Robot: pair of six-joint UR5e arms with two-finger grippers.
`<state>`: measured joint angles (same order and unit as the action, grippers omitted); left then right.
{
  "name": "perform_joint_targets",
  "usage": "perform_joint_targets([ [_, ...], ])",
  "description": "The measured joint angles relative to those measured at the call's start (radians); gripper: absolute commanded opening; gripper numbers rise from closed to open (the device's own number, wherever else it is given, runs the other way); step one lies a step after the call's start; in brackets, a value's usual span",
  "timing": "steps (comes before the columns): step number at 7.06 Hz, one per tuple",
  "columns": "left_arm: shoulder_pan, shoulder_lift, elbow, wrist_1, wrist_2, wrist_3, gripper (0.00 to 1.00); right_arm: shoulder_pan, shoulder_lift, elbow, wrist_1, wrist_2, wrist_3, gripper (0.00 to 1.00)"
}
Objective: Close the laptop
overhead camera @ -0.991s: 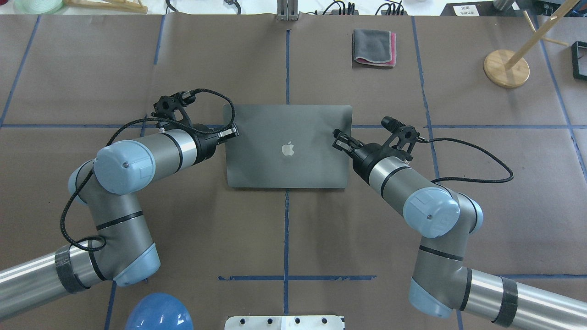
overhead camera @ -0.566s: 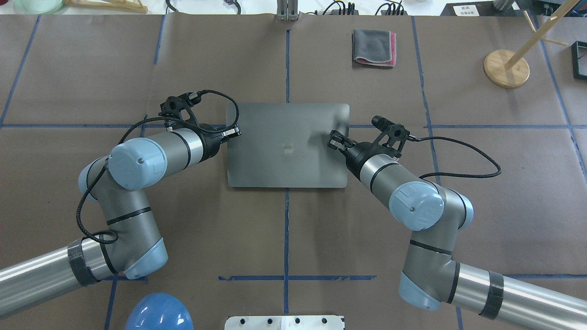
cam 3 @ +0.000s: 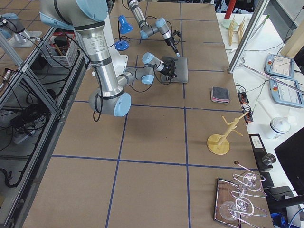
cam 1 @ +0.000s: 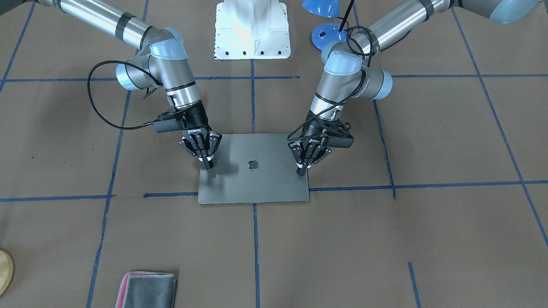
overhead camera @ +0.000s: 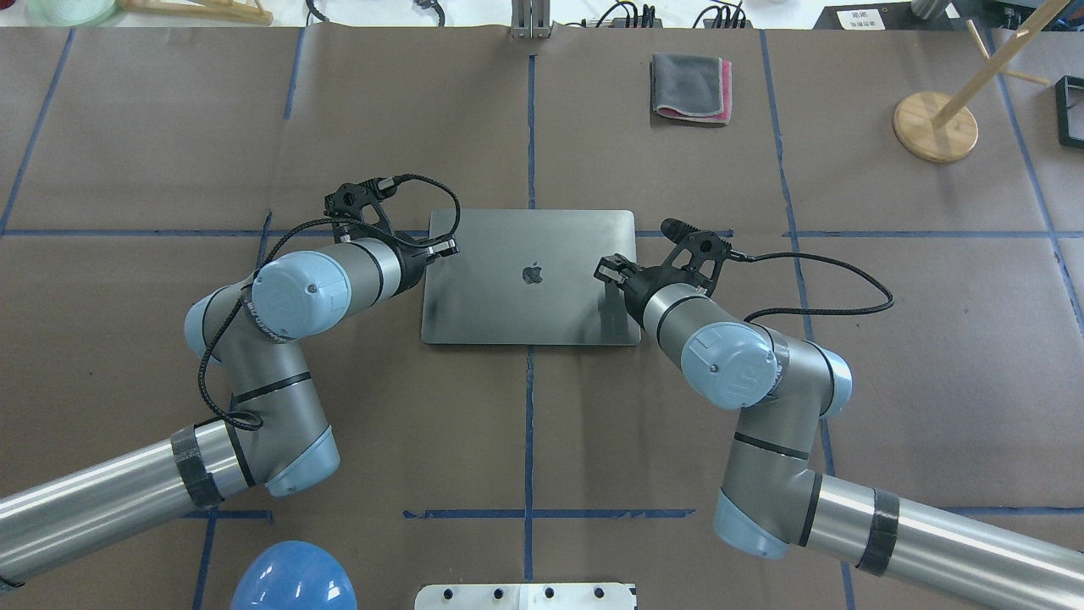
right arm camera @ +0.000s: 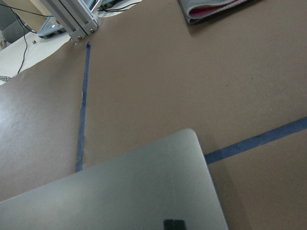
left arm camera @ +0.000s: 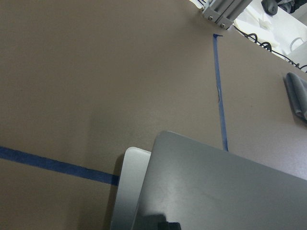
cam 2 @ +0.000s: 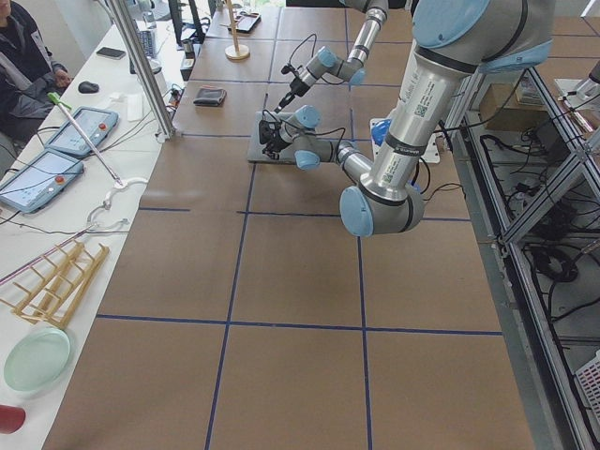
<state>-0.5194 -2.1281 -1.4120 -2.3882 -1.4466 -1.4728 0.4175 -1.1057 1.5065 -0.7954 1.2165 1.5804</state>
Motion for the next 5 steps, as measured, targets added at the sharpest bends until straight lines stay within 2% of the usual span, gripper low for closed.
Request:
perform_joint_targets([
  [1, -0.016, -0.006, 0.003, 0.001, -0.043, 0.009, 0.99, 0.018, 0.010, 0.002, -0.015, 0.056, 0.001, 0.99],
  [2, -0.045, -0.007, 0.001, 0.007, -0.130, 0.014, 1.00, 0.034, 0.015, 0.011, -0.060, 0.103, -0.001, 1.00],
  [3, -0.067, -0.006, -0.001, 0.024, -0.201, 0.018, 1.00, 0.047, 0.017, 0.042, -0.161, 0.145, -0.009, 1.00],
  [5, -0.083, 0.004, -0.042, 0.138, -0.259, 0.028, 1.00, 0.091, 0.012, 0.141, -0.359, 0.284, -0.066, 1.00],
])
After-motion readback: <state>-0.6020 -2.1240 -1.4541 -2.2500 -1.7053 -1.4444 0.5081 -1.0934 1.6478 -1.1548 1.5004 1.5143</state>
